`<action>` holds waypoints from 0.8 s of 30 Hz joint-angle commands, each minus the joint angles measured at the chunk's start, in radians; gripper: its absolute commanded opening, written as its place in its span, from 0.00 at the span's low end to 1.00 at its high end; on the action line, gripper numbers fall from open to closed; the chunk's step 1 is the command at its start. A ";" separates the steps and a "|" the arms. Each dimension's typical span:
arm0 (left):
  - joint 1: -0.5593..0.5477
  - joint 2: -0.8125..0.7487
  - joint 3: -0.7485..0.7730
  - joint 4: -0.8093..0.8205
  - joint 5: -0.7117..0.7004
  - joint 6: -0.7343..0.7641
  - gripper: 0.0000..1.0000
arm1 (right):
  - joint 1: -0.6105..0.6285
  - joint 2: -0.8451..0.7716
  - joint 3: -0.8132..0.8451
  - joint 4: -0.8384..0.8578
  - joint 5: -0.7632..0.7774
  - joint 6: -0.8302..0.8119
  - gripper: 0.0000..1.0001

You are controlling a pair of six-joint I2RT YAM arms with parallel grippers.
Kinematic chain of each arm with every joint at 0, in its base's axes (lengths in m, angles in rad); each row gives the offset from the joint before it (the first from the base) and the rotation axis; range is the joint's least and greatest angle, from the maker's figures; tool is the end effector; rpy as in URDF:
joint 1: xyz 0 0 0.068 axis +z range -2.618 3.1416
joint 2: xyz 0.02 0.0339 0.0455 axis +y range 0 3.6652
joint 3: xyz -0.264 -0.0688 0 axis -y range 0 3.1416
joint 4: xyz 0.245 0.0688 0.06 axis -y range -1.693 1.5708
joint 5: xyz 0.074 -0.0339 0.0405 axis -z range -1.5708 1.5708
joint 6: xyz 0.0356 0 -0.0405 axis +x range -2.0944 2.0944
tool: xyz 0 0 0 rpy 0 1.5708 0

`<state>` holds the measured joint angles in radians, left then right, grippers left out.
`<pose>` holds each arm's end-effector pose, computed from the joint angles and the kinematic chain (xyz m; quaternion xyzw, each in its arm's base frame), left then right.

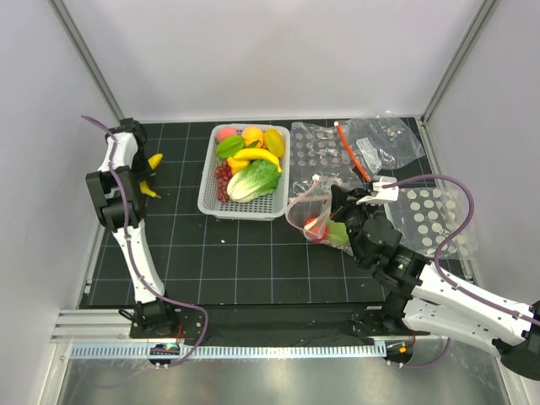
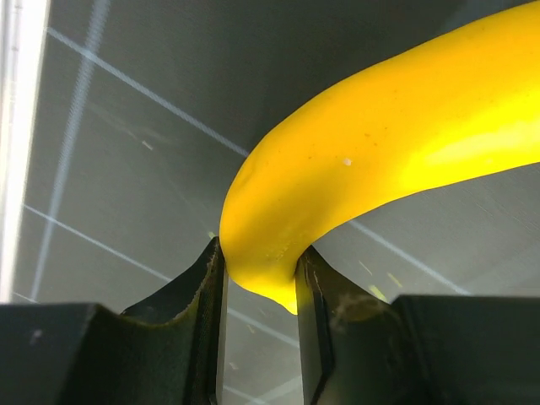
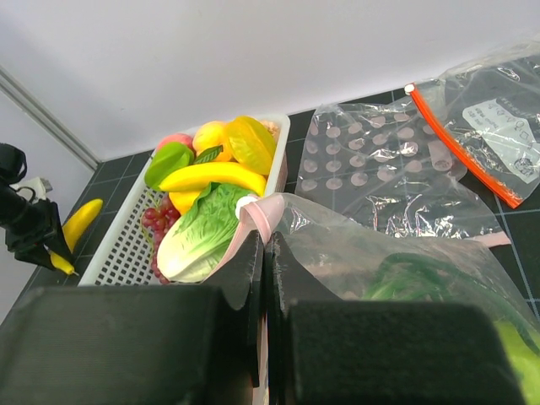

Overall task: Place the food in the zip-top bag and seal the zipper
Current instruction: Pick up the fake fruit from the center of the board.

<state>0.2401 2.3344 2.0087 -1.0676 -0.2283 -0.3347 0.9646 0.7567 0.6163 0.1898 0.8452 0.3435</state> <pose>0.4576 0.1203 0.1757 -0.2902 0.9461 0.1092 0.0933 0.1225 0.1299 0.3247 0.0907 0.6895 0.1775 0.6963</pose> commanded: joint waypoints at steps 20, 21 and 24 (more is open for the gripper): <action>-0.777 -0.941 -0.623 0.633 0.312 -0.291 0.00 | -0.006 0.001 0.066 0.014 -0.176 -0.035 0.01; -0.813 -0.960 -0.655 0.661 0.270 -0.273 0.00 | -0.006 0.001 0.065 0.014 -0.179 -0.037 0.01; -0.927 -1.007 -0.770 0.767 0.078 -0.192 0.00 | -0.006 0.012 0.066 0.014 -0.182 -0.035 0.01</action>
<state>-0.6487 1.3815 1.2972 -0.4736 0.0570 -0.5888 0.9600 0.7666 0.6315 0.1635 0.6876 0.3176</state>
